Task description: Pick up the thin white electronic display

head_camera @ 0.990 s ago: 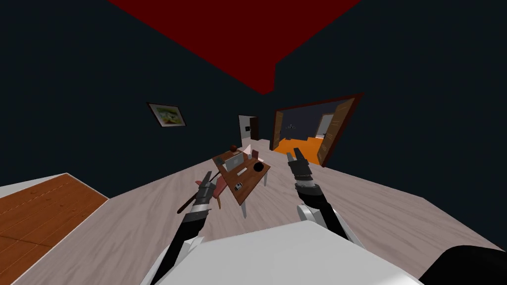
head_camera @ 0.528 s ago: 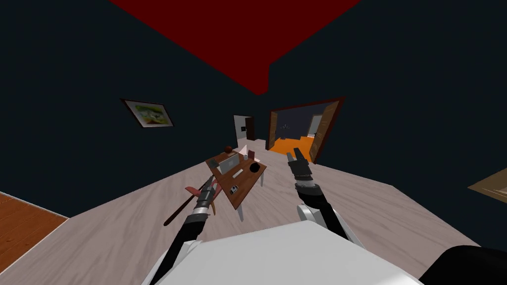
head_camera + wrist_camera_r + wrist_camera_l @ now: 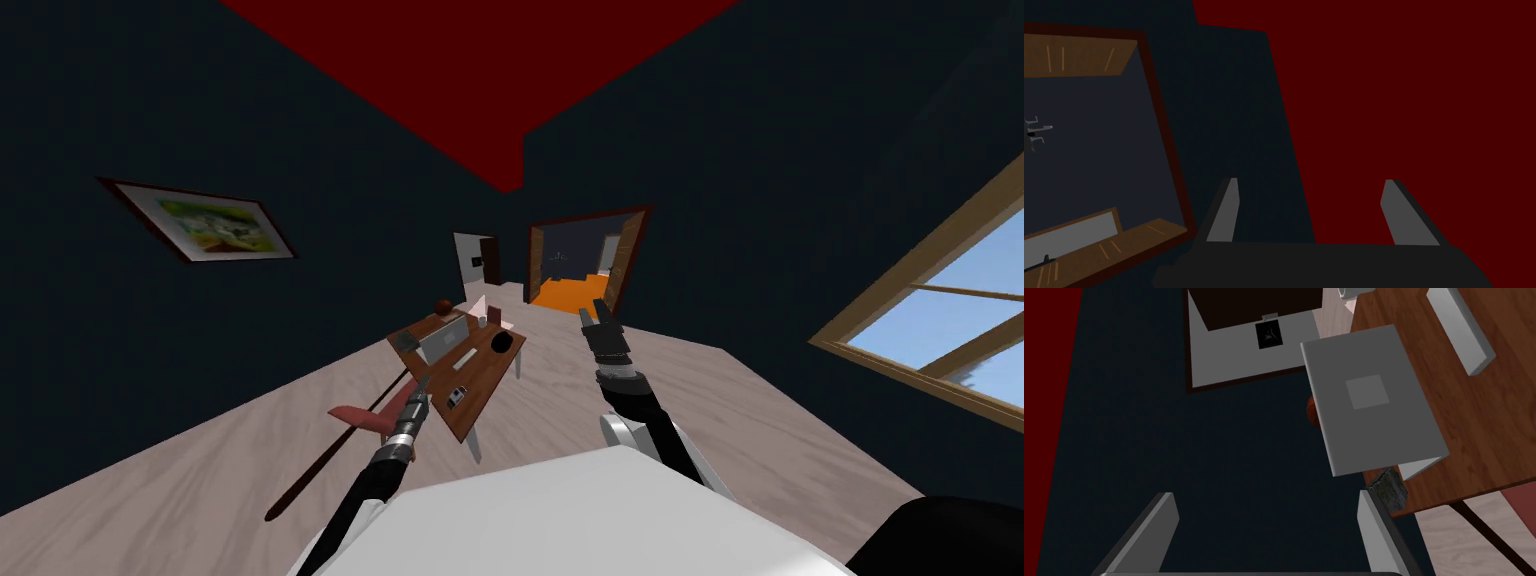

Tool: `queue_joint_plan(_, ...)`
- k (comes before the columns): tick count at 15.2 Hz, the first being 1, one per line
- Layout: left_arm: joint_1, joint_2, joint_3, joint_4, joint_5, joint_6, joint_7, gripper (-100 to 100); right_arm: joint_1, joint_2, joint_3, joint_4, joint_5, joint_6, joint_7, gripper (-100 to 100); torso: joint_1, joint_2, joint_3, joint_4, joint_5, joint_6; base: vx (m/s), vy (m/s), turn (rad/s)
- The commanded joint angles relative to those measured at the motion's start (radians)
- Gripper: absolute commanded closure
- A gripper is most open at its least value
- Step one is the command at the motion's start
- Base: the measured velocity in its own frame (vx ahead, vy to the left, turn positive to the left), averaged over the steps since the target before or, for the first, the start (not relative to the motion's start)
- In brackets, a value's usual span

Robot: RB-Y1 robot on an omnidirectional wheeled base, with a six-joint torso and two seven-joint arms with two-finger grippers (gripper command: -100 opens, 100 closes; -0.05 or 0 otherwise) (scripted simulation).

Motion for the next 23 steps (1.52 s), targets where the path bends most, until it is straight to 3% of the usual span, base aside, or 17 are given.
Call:
queue_joint_plan(1,-0.003,0.023,0.002,0.05,0.05,0.05,-0.05,-100,0.0,0.0,0.0,0.0,0.0,0.0,0.0,0,0.0,0.0,0.0,0.0,0.0,0.0,0.064,-0.031,-0.227)
queue_joint_plan(2,-0.003,0.023,0.002,0.068,0.068,0.052,-0.054,-100,0.0,0.0,0.0,0.0,0.0,0.0,0.0,0,0.0,0.0,0.0,0.0,0.0,0.0,0.068,-0.024,-0.207)
queue_joint_plan(3,-0.009,0.039,0.003,0.099,0.091,0.08,-0.088,-100,0.0,0.0,0.0,0.0,0.0,0.0,0.0,0,0.0,-0.001,0.0,0.0,0.0,0.0,0.069,-0.029,-0.28)
queue_joint_plan(5,-0.009,0.039,0.003,0.12,0.113,0.085,-0.091,-100,0.0,0.0,0.0,0.0,0.0,0.0,0.0,0,0.0,-0.001,0.0,0.0,0.0,0.0,0.059,-0.019,-0.164)
queue_joint_plan(6,-0.015,0.055,0.003,0.156,0.149,0.119,-0.129,-100,0.0,0.0,0.0,0.0,0.0,0.0,0.0,0,0.0,0.0,0.0,0.0,0.0,0.0,0.049,-0.022,-0.181)
queue_joint_plan(7,-0.015,0.055,0.003,0.173,0.16,0.119,-0.129,-100,0.0,0.0,0.0,0.0,0.0,0.0,0.0,0,0.0,0.0,0.0,0.0,0.0,0.0,0.049,-0.019,-0.213)
queue_joint_plan(8,-0.021,0.07,0.004,0.207,0.191,0.153,-0.161,-100,0.0,0.0,0.0,0.0,0.0,0.0,0.0,0,0.0,0.0,0.0,0.0,0.0,0.0,0.064,-0.03,-0.318)
queue_joint_plan(10,-0.021,0.07,0.004,0.227,0.207,0.153,-0.168,-100,0.0,0.0,0.0,0.0,0.0,0.0,0.0,0,0.0,0.0,0.0,0.0,0.0,0.0,0.056,-0.011,-0.157)
queue_joint_plan(11,-0.028,0.085,0.005,0.251,0.242,0.188,-0.207,-100,0.0,0.0,0.0,0.0,0.0,0.0,0.0,0,0.001,0.0,0.0,0.0,0.0,-0.001,0.051,-0.007,-0.199)
queue_joint_plan(13,-0.028,0.085,0.005,0.281,0.254,0.188,-0.207,-100,0.0,0.0,0.0,0.0,0.0,0.0,0.0,0,0.001,0.0,0.0,0.0,0.0,0.0,0.047,-0.003,-0.152)
queue_joint_plan(14,-0.034,0.099,0.005,0.305,0.292,0.222,-0.246,-100,0.0,0.0,0.0,0.0,0.0,0.0,0.0,0,0.001,0.001,0.0,0.0,0.0,0.0,0.047,-0.015,-0.217)
queue_joint_plan(16,-0.034,0.099,0.005,0.335,0.301,0.222,-0.246,-100,0.0,0.0,0.0,0.0,0.0,0.0,0.0,0,0.001,0.001,0.0,0.0,0.0,0.0,0.051,-0.005,-0.144)
queue_joint_plan(17,-0.04,0.113,0.006,0.364,0.345,0.257,-0.285,-100,0.0,0.0,0.0,0.0,0.0,0.0,0.0,0,0.001,0.001,0.0,0.0,0.0,0.0,0.057,-0.006,-0.202)
queue_joint_plan(20,-0.047,0.126,0.007,0.441,0.396,0.292,-0.324,-100,0.0,0.0,0.0,0.0,0.0,0.0,0.0,0,0.001,-0.001,0.0,0.0,0.0,0.0,0.07,0.002,-0.244)
queue_joint_plan(21,-0.047,0.126,0.007,0.443,0.396,0.292,-0.324,-100,0.0,0.0,0.0,0.0,0.0,0.0,0.0,0,0.001,-0.001,0.0,0.0,0.0,0.0,0.052,0.007,-0.093)
queue_joint_plan(22,-0.053,0.139,0.007,0.468,0.436,0.326,-0.363,-100,0.0,0.0,0.0,0.0,0.0,0.0,0.0,0,0.001,0.0,0.0,0.0,0.0,-0.001,0.055,-0.003,-0.251)
queue_joint_plan(23,-0.053,0.139,0.007,0.488,0.443,0.326,-0.363,-100,0.0,0.0,0.0,0.0,0.0,0.0,0.0,0,0.001,0.0,0.0,0.0,0.0,0.0,0.059,0.0,-0.242)
